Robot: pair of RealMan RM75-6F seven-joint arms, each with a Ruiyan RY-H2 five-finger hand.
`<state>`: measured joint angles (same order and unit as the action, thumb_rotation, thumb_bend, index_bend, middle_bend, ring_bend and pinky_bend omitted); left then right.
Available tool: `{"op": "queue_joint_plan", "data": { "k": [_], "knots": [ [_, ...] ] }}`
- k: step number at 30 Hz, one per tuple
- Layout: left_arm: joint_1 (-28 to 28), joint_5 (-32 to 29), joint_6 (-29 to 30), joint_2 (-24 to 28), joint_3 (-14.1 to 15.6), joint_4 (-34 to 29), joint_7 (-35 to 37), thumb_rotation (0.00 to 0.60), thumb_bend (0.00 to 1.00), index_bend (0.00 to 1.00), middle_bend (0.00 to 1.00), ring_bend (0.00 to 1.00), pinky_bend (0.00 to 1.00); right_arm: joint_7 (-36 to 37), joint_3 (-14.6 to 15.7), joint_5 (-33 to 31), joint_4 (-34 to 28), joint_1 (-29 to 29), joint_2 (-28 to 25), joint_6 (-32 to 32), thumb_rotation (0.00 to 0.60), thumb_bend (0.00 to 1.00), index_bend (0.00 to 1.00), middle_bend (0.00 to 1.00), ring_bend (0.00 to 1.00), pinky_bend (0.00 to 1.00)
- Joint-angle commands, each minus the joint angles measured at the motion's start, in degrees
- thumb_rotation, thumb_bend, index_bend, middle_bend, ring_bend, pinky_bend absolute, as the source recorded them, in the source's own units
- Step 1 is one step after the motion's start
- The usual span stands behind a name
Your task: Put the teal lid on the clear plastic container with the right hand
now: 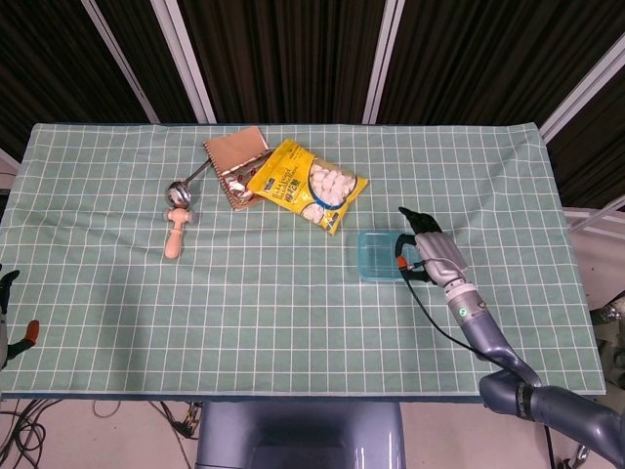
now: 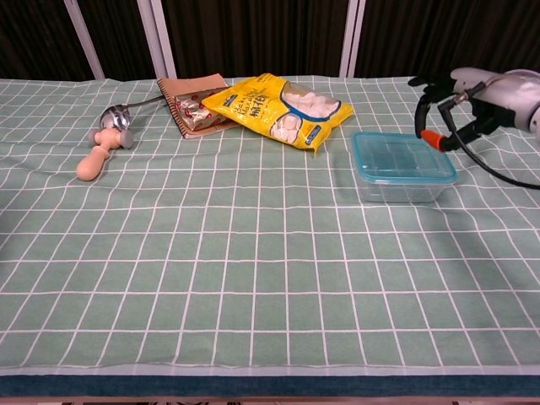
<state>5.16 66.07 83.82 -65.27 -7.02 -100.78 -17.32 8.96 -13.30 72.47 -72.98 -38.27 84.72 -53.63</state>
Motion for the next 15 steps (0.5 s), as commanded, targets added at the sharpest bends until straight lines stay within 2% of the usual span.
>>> {"op": "queue_joint_plan", "data": {
  "k": [1,8,15],
  "knots": [
    [0.0,-0.2,0.0,0.1,-0.1,-0.1,0.2,0.6,0.35,0.13,0.0,0.0,0.0,-3.0,-3.7,-5.0,-2.8,-3.1,-2.5,4.0,0.6,0.53,0.59,0.0,0.0,0.0],
    [0.0,-0.2,-0.3,0.2,0.0,-0.4,0.3,0.6,0.35,0.13,0.0,0.0,0.0,-9.7,-5.6,-13.1,-3.1,-7.2,-2.7,8.9,0.6,0.53,0.59,0.0,0.0,0.0],
    [0.1,-0.9,-0.7,0.4,-0.2,-0.5,0.6,0.6,0.35,0.13,0.0,0.0,0.0,-13.0,-6.1,-18.9,2.0,-10.9,1.1,11.6,0.6,0.53,0.59,0.0,0.0,0.0]
  ]
}}
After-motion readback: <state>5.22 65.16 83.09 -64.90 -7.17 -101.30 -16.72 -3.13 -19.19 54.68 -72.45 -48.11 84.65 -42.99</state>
